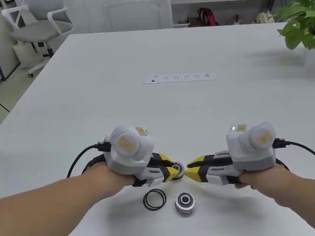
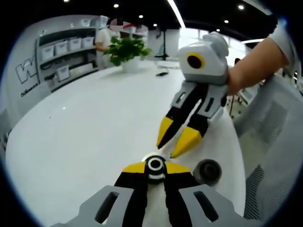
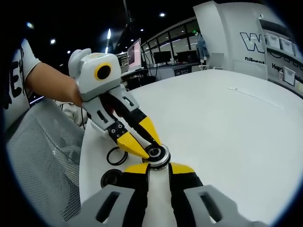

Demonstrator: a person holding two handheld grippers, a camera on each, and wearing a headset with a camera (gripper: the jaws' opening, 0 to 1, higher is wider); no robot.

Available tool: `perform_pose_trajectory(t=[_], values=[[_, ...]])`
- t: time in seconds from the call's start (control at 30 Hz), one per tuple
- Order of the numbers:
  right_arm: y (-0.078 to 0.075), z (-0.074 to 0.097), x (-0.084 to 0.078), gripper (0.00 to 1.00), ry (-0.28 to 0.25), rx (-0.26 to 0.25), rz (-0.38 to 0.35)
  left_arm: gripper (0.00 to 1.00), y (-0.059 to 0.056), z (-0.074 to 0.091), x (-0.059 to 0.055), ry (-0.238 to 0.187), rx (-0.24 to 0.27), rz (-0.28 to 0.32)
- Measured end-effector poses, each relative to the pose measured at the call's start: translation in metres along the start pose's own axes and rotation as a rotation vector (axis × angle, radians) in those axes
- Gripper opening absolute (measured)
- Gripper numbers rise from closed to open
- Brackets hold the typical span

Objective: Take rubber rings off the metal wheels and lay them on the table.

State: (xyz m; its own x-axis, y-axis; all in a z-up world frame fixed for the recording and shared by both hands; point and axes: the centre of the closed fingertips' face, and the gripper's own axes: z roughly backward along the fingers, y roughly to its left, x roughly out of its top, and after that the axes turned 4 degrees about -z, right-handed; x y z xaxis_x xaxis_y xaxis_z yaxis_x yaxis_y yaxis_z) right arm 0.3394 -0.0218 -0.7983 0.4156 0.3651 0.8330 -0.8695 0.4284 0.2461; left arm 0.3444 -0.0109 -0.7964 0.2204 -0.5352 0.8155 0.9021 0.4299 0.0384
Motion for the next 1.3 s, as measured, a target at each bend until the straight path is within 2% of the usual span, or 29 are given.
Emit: perform_pose_trajectory(t=[0.1,0.5,0.63,0.73,0.97,1.3], values=[[0.002,-0.001,-0.002,0.19,0.006,0.008,0.012,0.12,0.0,0.0,0.0,0.0,-0.003,-0.001],[0.011,-0.014,-0.005,0.23,0.029,0.026,0.034,0.13,-0.001,0.002,-0.001,0.002,-0.009,0.002],[0.01,-0.018,-0.009,0.27,0.042,0.014,0.03,0.13,-0.003,0.002,-0.001,-0.003,-0.009,0.012],[0.009,-0.021,-0.006,0.29,0.026,0.003,0.02,0.13,-0.005,0.002,-0.001,-0.013,-0.009,0.027],[0.009,-0.02,-0.006,0.25,0.025,-0.012,0.039,0.13,-0.006,0.002,0.0,-0.02,-0.005,0.029],[0.009,-0.013,-0.01,0.21,0.03,-0.002,0.046,0.12,-0.007,0.001,-0.001,-0.034,-0.001,0.036]])
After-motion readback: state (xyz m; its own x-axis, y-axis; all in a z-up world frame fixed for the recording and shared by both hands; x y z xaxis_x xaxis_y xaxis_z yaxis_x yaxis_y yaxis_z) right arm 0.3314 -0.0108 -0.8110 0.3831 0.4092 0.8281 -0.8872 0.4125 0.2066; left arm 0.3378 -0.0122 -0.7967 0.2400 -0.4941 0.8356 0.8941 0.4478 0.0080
